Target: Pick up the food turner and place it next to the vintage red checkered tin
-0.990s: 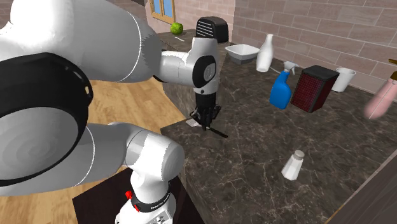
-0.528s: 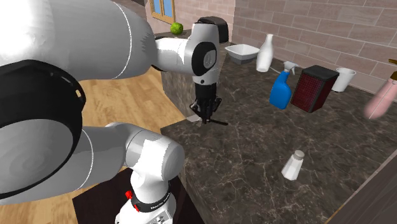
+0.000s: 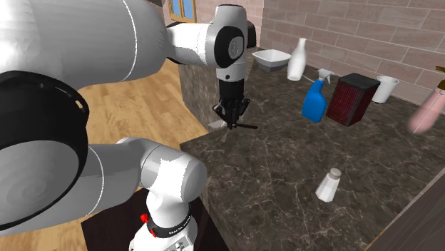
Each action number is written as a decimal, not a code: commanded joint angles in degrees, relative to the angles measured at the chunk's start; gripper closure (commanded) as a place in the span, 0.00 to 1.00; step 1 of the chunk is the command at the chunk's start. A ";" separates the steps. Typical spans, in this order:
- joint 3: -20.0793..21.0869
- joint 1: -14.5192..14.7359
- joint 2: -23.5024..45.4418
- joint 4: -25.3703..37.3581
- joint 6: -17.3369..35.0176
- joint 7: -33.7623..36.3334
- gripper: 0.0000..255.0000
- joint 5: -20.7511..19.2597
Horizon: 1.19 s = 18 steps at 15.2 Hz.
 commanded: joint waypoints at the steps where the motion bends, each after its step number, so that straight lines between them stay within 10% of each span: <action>1: 0.32 0.16 -0.09 1.39 -1.52 0.00 1.00 0.33; 18: 2.01 0.89 1.31 15.17 -13.86 -0.96 1.00 2.06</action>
